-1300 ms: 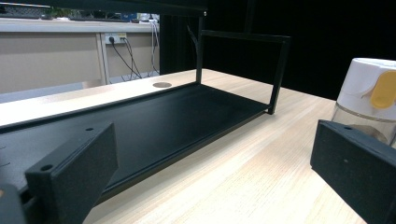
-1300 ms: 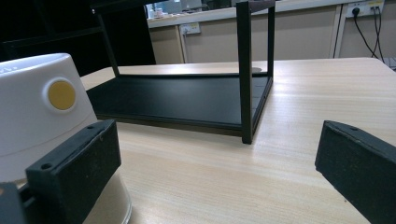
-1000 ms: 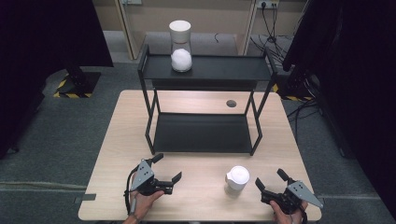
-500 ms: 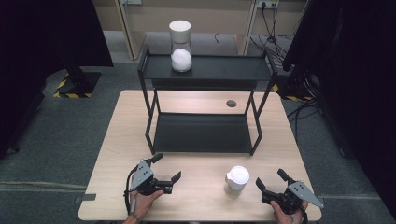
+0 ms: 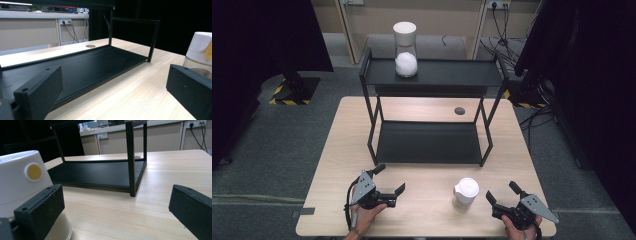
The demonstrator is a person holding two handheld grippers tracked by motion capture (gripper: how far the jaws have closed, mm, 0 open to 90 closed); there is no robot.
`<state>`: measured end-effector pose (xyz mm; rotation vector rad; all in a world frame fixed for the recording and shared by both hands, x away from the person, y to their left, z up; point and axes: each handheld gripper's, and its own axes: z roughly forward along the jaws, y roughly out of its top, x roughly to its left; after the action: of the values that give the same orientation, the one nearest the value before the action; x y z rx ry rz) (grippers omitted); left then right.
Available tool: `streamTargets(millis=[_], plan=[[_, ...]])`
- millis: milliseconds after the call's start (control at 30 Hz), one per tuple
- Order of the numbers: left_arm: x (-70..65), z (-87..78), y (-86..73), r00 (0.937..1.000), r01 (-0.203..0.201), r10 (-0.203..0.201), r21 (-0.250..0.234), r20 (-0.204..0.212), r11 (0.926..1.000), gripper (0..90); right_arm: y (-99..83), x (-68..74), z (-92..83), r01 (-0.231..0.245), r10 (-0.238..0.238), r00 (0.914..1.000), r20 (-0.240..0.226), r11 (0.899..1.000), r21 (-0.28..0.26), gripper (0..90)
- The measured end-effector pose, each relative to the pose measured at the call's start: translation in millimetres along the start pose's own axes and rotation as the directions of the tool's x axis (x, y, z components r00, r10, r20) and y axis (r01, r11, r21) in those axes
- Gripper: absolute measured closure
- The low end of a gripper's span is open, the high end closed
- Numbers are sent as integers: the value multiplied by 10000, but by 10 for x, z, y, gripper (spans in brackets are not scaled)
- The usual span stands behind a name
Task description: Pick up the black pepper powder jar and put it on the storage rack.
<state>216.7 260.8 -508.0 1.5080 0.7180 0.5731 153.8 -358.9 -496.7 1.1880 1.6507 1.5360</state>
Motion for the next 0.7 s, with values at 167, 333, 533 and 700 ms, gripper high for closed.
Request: streamTargets(millis=[167,333,533,700], plan=[[-4,-6,1,10000,-64,64,-12,-29,10000,5,-5,-4,-51,8,-8,10000,-62,10000,-79,4],[-14,-9,-2,9999,-100,100,-21,-16,9999,5,-8,-4,-105,8,-11,9999,-157,9999,-168,5],[-12,-7,-8,10000,-94,94,-8,-22,10000,5,-4,13,-148,156,-165,9990,-410,9996,-223,6],[-16,-7,-8,9999,-114,114,-4,-38,9999,5,12,71,-137,563,-575,9948,-843,9983,-170,6]])
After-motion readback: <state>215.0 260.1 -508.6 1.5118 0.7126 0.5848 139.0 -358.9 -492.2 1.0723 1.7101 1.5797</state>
